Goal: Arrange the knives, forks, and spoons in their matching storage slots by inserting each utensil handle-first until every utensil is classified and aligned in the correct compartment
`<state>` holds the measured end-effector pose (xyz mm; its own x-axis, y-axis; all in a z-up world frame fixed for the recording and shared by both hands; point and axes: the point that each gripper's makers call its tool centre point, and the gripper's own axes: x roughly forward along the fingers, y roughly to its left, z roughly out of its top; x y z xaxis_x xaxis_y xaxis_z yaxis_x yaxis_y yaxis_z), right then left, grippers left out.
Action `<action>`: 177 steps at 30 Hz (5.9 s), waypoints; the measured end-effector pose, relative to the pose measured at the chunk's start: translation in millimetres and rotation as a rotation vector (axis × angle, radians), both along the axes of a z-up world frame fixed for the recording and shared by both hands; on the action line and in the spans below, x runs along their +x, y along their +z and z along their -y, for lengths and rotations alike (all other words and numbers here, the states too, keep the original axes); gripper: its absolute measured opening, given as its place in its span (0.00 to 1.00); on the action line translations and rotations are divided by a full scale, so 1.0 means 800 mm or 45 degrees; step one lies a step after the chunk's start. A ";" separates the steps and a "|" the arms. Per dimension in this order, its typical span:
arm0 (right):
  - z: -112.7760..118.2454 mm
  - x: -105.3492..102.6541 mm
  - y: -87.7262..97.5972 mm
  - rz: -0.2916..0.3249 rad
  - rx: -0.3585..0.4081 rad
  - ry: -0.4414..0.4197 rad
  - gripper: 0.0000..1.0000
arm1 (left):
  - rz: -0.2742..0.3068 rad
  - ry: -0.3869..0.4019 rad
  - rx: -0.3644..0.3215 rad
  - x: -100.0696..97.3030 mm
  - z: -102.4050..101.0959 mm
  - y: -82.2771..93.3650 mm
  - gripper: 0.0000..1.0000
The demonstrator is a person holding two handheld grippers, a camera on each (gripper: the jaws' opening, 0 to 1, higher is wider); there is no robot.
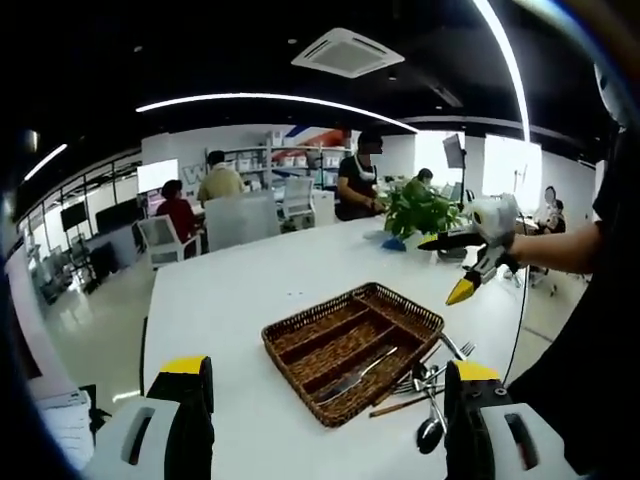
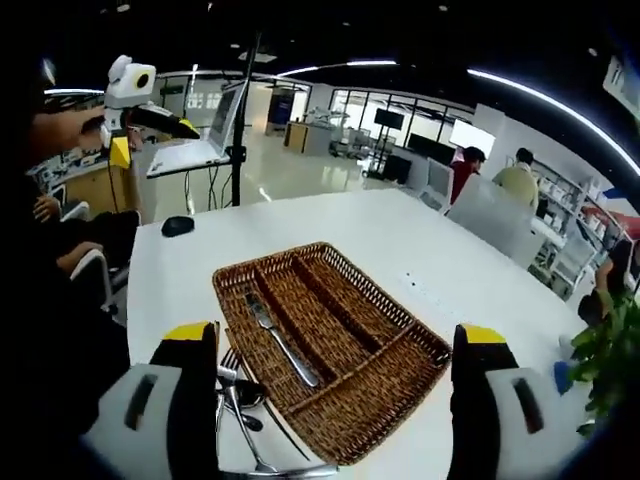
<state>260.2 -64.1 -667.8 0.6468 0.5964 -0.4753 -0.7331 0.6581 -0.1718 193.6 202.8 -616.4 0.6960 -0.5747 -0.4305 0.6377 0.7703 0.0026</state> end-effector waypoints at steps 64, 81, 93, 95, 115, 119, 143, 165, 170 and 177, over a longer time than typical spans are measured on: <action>0.096 -0.081 0.022 -0.009 0.105 -0.255 0.99 | 0.106 0.039 0.226 -0.011 -0.009 -0.012 1.00; 0.073 -0.086 0.003 -0.040 0.100 -0.211 0.97 | 0.123 0.052 0.113 -0.015 -0.010 -0.002 1.00; 0.056 -0.085 -0.004 -0.033 0.081 -0.176 0.89 | 0.120 0.080 0.076 -0.011 -0.018 0.002 1.00; 0.049 -0.086 -0.007 -0.042 0.092 -0.168 0.88 | 0.117 0.080 0.080 -0.012 -0.019 0.001 1.00; -0.007 -0.092 -0.073 -0.111 0.090 -0.043 0.64 | 0.102 0.090 0.075 -0.014 -0.033 -0.005 1.00; -0.011 -0.093 -0.083 -0.126 0.073 -0.033 0.62 | 0.098 0.094 0.082 -0.013 -0.040 -0.006 1.00; -0.040 -0.095 -0.136 -0.220 0.024 0.037 0.38 | 0.066 0.102 0.103 -0.006 -0.056 -0.008 1.00; -0.076 -0.111 -0.216 -0.413 -0.076 0.117 0.16 | 0.033 0.118 0.087 -0.004 -0.062 -0.017 1.00; -0.084 -0.114 -0.235 -0.455 -0.103 0.140 0.13 | 0.031 0.116 0.085 -0.004 -0.061 -0.017 1.00; -0.082 -0.112 -0.239 -0.461 -0.116 0.128 0.07 | 0.027 0.133 0.083 -0.005 -0.068 -0.019 1.00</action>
